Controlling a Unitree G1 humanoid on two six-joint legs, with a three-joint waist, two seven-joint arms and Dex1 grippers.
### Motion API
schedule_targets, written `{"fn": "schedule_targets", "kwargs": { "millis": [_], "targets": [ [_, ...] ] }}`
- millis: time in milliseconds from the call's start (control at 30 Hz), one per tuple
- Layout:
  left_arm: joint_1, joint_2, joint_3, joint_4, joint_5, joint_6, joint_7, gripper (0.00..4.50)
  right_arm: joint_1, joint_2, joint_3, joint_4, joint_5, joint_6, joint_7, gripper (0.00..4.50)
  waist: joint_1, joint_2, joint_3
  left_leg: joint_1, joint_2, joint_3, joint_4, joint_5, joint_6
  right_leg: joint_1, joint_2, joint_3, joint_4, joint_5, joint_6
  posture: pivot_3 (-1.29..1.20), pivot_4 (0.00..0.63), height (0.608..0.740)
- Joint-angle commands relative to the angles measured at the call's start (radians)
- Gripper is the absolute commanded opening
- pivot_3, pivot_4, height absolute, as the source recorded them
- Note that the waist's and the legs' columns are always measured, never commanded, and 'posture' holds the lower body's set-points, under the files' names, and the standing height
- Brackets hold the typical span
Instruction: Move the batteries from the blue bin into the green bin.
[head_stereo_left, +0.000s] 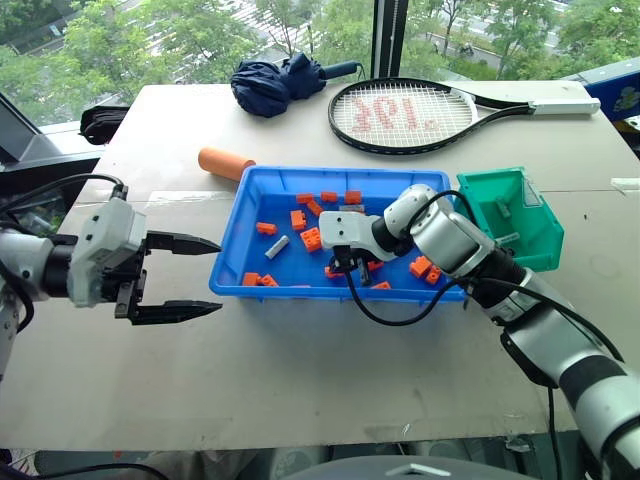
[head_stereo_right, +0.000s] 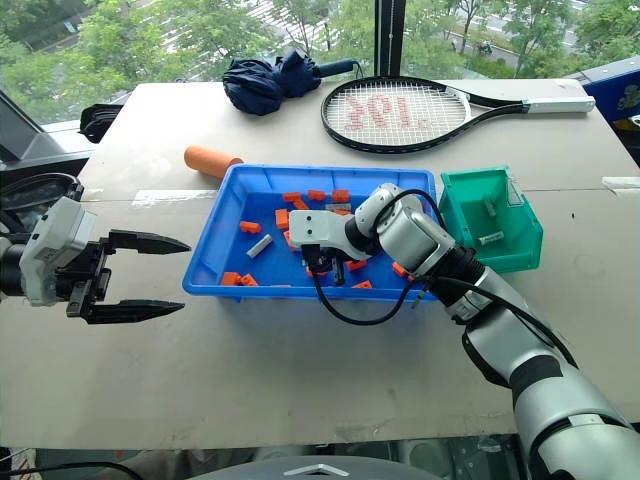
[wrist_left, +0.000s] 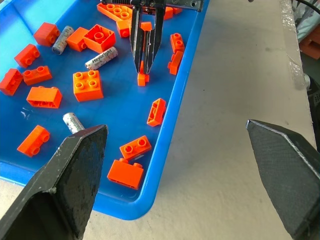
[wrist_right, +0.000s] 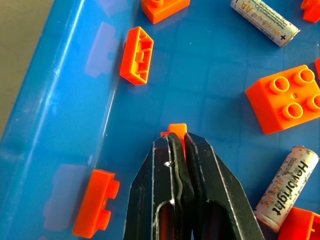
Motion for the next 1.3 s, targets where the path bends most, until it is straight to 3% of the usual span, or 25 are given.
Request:
{"fn": "schedule_targets", "kwargs": {
  "millis": [33, 100, 133, 400, 900, 1100, 1233, 1300],
  "targets": [
    [-0.011, 0.004, 0.018, -0.001, -0.001, -0.01, 0.0, 4.5, -0.016, 0.005, -0.032, -0.035, 0.034, 0.03, 0.031, 0.57, 0.0, 0.0, 0.0, 0.0, 0.0, 0.0, 0.0, 0.0, 0.0, 0.0, 0.0, 0.0, 0.0, 0.0, 0.0, 0.0, 0.15, 0.74],
    [-0.013, 0.006, 0.021, 0.006, 0.002, -0.012, 0.001, 4.5, -0.034, 0.019, -0.066, -0.021, 0.038, 0.023, -0.009, 1.14, 0.0, 0.0, 0.0, 0.0, 0.0, 0.0, 0.0, 0.0, 0.0, 0.0, 0.0, 0.0, 0.0, 0.0, 0.0, 0.0, 0.15, 0.74],
    [-0.015, 0.007, 0.022, 0.011, 0.003, -0.012, 0.002, 4.5, -0.047, 0.031, -0.085, 0.003, 0.03, 0.01, -0.048, 1.9, 0.0, 0.0, 0.0, 0.0, 0.0, 0.0, 0.0, 0.0, 0.0, 0.0, 0.0, 0.0, 0.0, 0.0, 0.0, 0.0, 0.15, 0.74],
    [-0.037, 0.014, 0.025, 0.052, 0.009, -0.011, 0.008, 4.5, -0.09, 0.052, -0.149, 0.058, 0.056, 0.037, -0.083, 1.9, 0.0, 0.0, 0.0, -0.001, 0.0, 0.0, 0.0, 0.0, -0.001, -0.002, 0.0, 0.0, 0.001, 0.0, 0.0, 0.0, 0.15, 0.74],
    [-0.098, 0.011, -0.022, 0.058, 0.028, 0.002, 0.019, 4.5, -0.154, 0.131, -0.086, 0.369, -0.078, -0.024, -0.177, 1.9, -0.004, 0.0, 0.0, -0.001, 0.0, 0.0, 0.0, 0.001, -0.001, -0.003, 0.001, 0.0, 0.001, 0.0, 0.0, 0.0, 0.15, 0.74],
    [-0.102, 0.014, -0.025, 0.052, 0.025, 0.008, 0.025, 4.5, -0.159, 0.152, -0.074, 0.421, -0.099, -0.034, -0.147, 1.9, -0.003, 0.0, 0.0, -0.001, 0.0, 0.001, 0.0, 0.001, -0.001, -0.003, 0.001, 0.001, 0.001, 0.0, 0.0, 0.0, 0.15, 0.74],
    [-0.107, 0.015, -0.026, 0.048, 0.023, 0.016, 0.028, 4.5, -0.158, 0.16, -0.08, 0.425, -0.101, -0.048, -0.141, 0.2, -0.004, 0.0, 0.0, -0.001, 0.0, 0.001, 0.0, 0.001, -0.001, -0.003, 0.001, 0.001, 0.001, 0.0, 0.0, 0.0, 0.15, 0.74],
    [-0.111, 0.015, -0.028, 0.047, 0.023, 0.02, 0.028, 4.5, -0.157, 0.16, -0.085, 0.417, -0.101, -0.047, -0.141, 0.09, -0.003, 0.0, 0.0, -0.001, 0.0, 0.0, 0.0, 0.001, -0.001, -0.003, 0.001, 0.001, 0.001, 0.0, 0.0, 0.0, 0.15, 0.74]
  ]
}}
